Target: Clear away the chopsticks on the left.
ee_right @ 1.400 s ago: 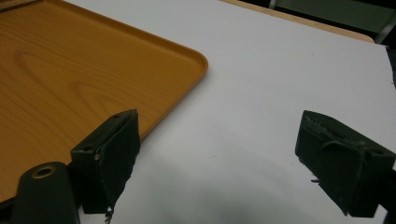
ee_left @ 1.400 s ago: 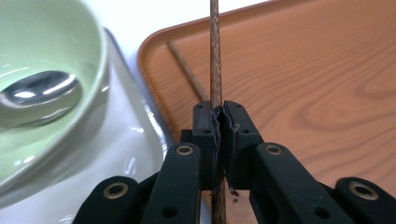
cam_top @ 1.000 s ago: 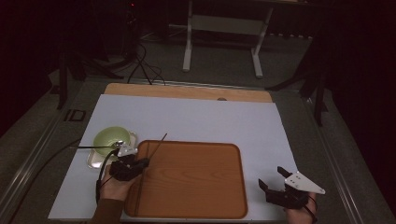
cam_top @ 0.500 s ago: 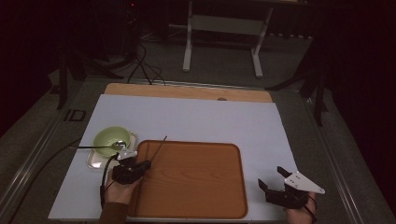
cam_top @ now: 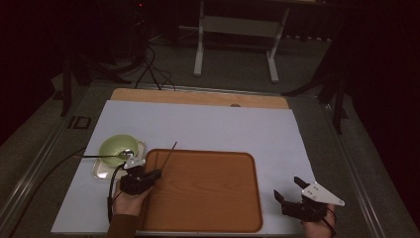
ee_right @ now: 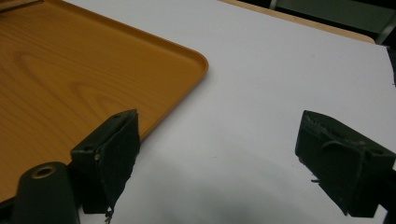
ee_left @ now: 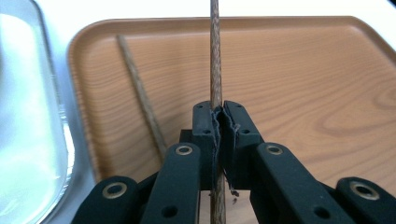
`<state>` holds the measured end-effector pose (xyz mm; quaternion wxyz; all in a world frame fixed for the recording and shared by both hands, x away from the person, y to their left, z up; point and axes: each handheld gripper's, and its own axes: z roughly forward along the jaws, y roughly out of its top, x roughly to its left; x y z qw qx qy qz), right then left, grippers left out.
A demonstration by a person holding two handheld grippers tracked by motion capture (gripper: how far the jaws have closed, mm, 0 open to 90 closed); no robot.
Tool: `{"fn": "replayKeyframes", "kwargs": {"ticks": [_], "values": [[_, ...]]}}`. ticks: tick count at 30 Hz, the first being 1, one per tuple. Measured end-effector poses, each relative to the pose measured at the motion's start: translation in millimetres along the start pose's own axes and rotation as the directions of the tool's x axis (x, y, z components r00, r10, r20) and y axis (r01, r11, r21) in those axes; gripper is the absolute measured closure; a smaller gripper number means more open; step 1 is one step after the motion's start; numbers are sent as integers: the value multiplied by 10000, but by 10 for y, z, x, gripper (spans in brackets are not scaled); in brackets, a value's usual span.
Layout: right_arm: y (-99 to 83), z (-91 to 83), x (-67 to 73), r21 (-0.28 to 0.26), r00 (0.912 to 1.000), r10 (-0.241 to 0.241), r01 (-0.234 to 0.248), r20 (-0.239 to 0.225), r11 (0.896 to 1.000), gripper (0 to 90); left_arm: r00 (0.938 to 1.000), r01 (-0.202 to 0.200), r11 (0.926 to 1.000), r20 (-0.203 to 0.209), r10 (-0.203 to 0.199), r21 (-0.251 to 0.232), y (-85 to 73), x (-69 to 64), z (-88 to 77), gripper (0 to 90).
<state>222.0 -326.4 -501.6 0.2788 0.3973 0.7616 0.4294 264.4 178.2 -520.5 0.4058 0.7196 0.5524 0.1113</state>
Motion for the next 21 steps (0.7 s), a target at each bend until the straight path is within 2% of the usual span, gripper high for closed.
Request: {"fn": "replayKeyframes", "kwargs": {"ticks": [2, 3, 4, 14, 16, 17, 21], "values": [[1, -3, 2, -5, 10000, -10, 10, -15, 10000, 138, 9993, -75, 10000, -369, 75, 13, -18, 8, -12, 844], [1, -3, 2, -5, 10000, -10, 10, -15, 10000, 138, 9993, -75, 10000, -369, 75, 13, -18, 8, -12, 843], [0, -4, 2, -6, 10000, -11, 11, -10, 10000, 138, 9985, 6, 10000, -555, -8, -47, -54, 30, -33, 843], [1, -2, 2, 5, 10000, -10, 10, 2, 10000, 138, 9917, 190, 9998, -1270, -203, -111, -235, 73, -112, 817], [1, -1, 2, 1, 10000, -25, 25, -1, 10000, 138, 9917, 190, 9998, -1270, -203, -111, -235, 73, -112, 813], [2, 1, 6, 2, 10000, -36, 36, -4, 10000, 138, 9873, 120, 9999, -1584, -118, 6, -278, 58, -141, 807], [2, 1, 5, -10, 10000, -27, 27, 3, 10000, 138, 9840, -150, 9998, -1774, 172, 139, -302, 2, -153, 801]]}}
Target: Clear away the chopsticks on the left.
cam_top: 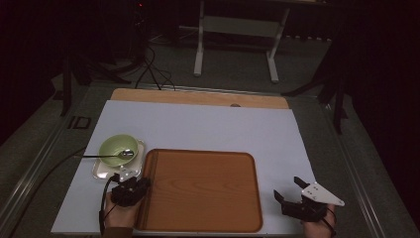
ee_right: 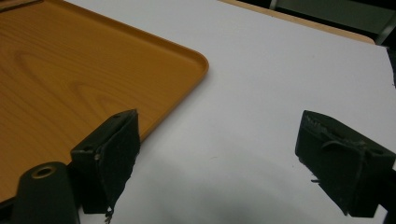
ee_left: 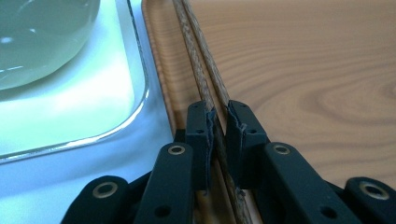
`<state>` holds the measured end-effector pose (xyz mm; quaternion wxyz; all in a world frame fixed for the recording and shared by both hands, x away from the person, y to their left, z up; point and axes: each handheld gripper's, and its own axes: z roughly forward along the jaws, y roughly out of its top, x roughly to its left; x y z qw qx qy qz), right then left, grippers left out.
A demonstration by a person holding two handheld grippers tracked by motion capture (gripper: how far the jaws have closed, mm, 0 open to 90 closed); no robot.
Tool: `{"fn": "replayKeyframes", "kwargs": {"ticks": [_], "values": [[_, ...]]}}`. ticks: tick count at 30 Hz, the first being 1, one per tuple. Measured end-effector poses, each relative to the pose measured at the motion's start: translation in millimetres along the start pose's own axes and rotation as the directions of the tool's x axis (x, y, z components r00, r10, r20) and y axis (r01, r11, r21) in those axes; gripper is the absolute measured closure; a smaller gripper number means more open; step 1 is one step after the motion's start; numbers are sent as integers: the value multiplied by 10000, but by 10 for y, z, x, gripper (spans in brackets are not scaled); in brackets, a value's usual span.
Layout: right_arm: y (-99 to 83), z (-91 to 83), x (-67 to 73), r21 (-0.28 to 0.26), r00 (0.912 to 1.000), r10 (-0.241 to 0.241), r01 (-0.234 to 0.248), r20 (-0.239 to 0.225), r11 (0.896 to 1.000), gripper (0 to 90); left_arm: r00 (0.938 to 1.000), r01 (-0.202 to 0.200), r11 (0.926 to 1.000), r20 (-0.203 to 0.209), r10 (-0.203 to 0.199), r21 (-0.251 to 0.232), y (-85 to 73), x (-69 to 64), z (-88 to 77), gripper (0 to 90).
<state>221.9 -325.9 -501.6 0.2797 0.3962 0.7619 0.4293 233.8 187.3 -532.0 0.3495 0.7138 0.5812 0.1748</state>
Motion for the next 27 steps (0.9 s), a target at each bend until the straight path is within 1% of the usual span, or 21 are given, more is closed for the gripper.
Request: {"fn": "replayKeyframes", "kwargs": {"ticks": [1, 4, 9, 13, 16, 19, 27], "values": [[0, -1, 0, 6, 10000, -3, 3, -2, 10000, 138, 9999, -95, 9999, -46, 95, 61, -5, -11, -4, 800], [0, 0, 0, 4, 10000, -1, 1, -4, 10000, 138, 9997, -217, 9997, -89, 218, 96, -27, -41, -10, 807], [1, 2, 1, 4, 10000, -3, 3, -17, 10000, 138, 9998, -202, 9997, -69, 202, 121, -29, -41, -16, 801], [1, 3, 1, 11, 10000, -4, 4, -19, 10000, 138, 9997, -205, 9997, -93, 206, 125, -26, -35, -18, 759], [1, 3, 1, 12, 10000, -5, 5, -22, 10000, 138, 9999, -125, 9999, 34, 125, 45, -25, -28, -21, 730], [1, 2, 1, 5, 10000, -3, 3, -25, 10000, 138, 9998, -171, 9999, 86, 171, 7, -20, -33, -25, 690], [1, 2, 2, 9, 10000, -5, 5, -29, 10000, 138, 9997, -200, 9997, 152, 202, -171, -7, -32, -51, 639]]}}
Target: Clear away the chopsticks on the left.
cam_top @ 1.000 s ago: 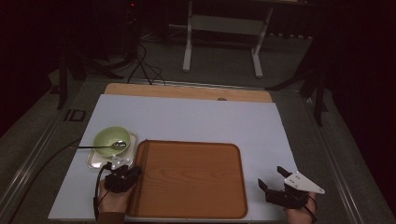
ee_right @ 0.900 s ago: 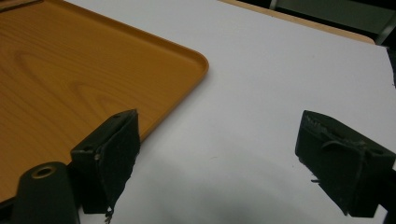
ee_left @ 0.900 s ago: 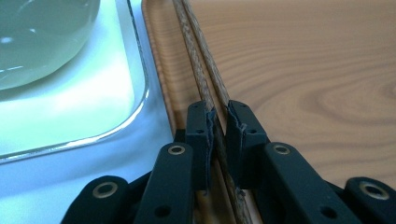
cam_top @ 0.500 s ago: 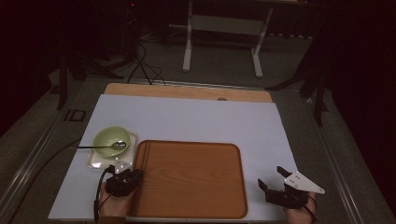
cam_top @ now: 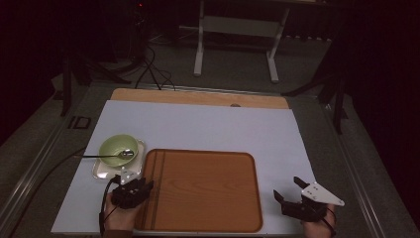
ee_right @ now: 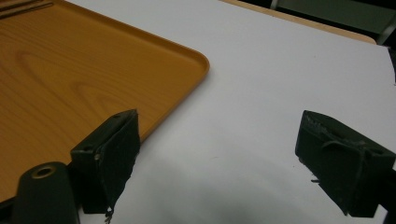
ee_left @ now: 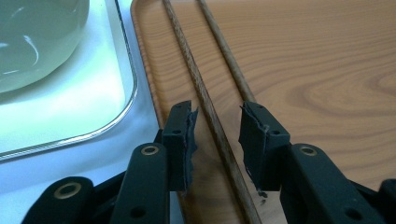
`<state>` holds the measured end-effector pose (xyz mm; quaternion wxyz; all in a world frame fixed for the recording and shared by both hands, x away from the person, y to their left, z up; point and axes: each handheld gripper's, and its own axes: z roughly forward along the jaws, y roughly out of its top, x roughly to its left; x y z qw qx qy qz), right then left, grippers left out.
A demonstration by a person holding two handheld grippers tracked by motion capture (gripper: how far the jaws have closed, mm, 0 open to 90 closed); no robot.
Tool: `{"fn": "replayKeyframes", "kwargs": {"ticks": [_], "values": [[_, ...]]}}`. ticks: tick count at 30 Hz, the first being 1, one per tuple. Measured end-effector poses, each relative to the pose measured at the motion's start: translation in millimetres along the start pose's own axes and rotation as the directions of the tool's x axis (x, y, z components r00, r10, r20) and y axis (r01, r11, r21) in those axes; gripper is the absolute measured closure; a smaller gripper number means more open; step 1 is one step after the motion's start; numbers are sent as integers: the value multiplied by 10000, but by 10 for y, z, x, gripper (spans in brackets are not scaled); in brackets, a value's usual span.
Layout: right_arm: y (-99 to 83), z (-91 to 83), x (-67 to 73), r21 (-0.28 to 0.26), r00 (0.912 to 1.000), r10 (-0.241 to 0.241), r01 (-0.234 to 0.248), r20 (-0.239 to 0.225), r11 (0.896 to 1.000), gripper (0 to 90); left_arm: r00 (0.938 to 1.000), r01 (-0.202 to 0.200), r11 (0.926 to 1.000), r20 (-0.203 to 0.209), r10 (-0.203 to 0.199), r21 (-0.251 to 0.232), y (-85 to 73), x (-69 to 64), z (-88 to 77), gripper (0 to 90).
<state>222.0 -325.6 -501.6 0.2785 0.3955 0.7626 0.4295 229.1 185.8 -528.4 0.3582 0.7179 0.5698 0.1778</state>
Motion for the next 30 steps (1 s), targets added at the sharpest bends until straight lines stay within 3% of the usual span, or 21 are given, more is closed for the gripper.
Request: {"fn": "replayKeyframes", "kwargs": {"ticks": [16, 27, 30], "values": [[10, 16, 4, 17, 10000, -13, 13, -36, 10000, 138, 9995, 278, 9984, 146, -271, -486, 58, 99, -153, 510], [16, 19, 2, -5, 10000, -5, 5, -14, 10000, 138, 9985, -115, 9971, 530, 155, -751, 110, 116, -195, 442], [17, 20, 2, -18, 10000, -30, 30, -26, 10000, 138, 9973, -388, 9955, 589, 439, -860, 125, 113, -211, 409]]}}
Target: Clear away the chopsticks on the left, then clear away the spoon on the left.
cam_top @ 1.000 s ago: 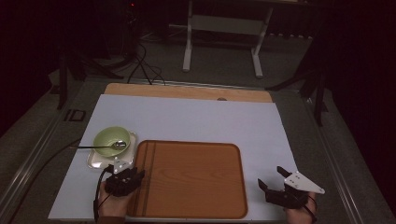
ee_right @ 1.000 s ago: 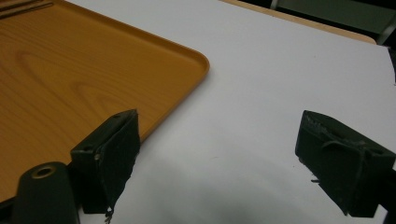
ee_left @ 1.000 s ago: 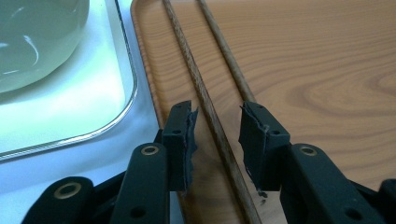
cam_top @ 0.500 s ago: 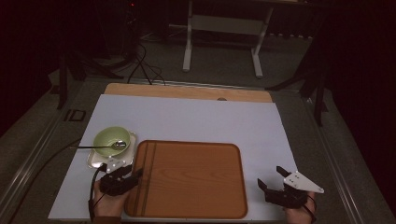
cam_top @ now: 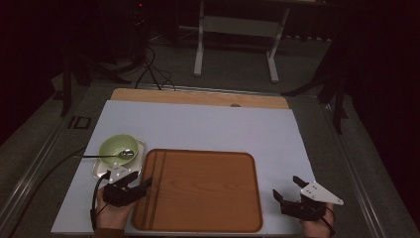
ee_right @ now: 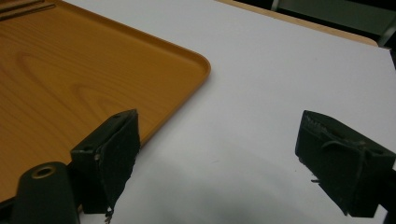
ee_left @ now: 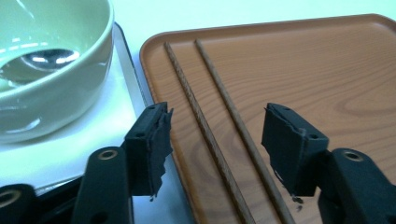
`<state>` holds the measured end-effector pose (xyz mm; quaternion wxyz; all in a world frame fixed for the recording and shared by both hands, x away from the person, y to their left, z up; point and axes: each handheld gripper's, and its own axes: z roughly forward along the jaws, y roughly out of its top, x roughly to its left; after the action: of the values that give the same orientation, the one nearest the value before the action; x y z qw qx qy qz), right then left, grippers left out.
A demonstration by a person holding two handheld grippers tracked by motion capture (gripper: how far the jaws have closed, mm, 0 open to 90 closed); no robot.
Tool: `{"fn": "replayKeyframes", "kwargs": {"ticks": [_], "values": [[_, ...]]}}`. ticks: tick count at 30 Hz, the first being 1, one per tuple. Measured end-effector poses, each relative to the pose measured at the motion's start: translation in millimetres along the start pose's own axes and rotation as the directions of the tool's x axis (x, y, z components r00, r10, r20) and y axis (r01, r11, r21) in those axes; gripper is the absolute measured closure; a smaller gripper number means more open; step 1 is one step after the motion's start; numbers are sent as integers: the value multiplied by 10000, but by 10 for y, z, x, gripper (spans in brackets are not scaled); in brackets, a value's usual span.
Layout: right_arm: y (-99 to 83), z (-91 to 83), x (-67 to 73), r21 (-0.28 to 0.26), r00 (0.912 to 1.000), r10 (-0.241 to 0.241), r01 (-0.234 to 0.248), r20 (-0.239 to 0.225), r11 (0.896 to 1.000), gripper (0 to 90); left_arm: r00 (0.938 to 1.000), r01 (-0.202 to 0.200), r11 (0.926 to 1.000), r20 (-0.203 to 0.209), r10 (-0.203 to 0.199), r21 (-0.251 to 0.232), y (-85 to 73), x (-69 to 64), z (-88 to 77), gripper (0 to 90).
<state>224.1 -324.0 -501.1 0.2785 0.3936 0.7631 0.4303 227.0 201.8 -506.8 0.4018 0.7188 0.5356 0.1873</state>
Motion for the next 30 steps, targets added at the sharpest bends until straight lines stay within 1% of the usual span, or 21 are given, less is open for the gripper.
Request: {"fn": "replayKeyframes", "kwargs": {"ticks": [3, 4, 8, 11, 14, 16, 18, 19, 21, 23, 28, 29, 30], "values": [[-2, -4, -6, -26, 10000, 13, -13, 5, 10000, 138, 9999, -120, 9999, -22, 120, -31, 3, 6, -13, 385], [-4, -4, -8, -19, 10000, 27, -27, 14, 10000, 138, 9997, -225, 9997, -23, 225, -94, 12, 19, -35, 383], [-7, -1, -14, -14, 10000, 45, -45, 10, 10000, 138, 9992, -371, 9987, -176, 365, -363, 29, 43, -107, 377], [-1, 2, -4, 5, 10000, 0, 0, 5, 10000, 138, 9978, -593, 9966, -326, 575, -563, 36, 57, -174, 374], [0, 4, 0, 4, 10000, -9, 9, -1, 10000, 138, 9956, -774, 9942, -582, 732, -752, 45, 90, -234, 372], [-1, 0, -1, 5, 10000, 2, -2, 6, 10000, 138, 9952, -742, 9936, -700, 683, -847, 49, 130, -270, 372], [-2, -1, -3, -1, 10000, 7, -7, 12, 10000, 138, 9948, -643, 9931, -846, 561, -980, 47, 173, -306, 372], [-2, -1, -4, 8, 10000, 7, -7, 13, 10000, 138, 9945, -533, 9926, -960, 428, -1089, 47, 220, -347, 372], [-1, 1, -3, 13, 10000, 10, -10, -2, 10000, 138, 9943, -508, 9925, -986, 398, -1116, 47, 232, -357, 373], [0, 3, -3, 8, 10000, -12, 12, -12, 10000, 138, 9939, -407, 9916, -1064, 277, -1224, 45, 274, -395, 372], [2, 4, -2, -12, 10000, -26, 26, -18, 10000, 138, 9922, -368, 9901, -1231, 200, -1356, 45, 336, -456, 373], [2, 3, -3, -8, 10000, -29, 29, -10, 10000, 138, 9904, -350, 9891, -1374, 152, -1427, 45, 364, -479, 373], [-2, 1, -4, 14, 10000, 1, -1, 4, 10000, 138, 9899, -333, 9890, -1410, 127, -1444, 44, 376, -488, 373]]}}
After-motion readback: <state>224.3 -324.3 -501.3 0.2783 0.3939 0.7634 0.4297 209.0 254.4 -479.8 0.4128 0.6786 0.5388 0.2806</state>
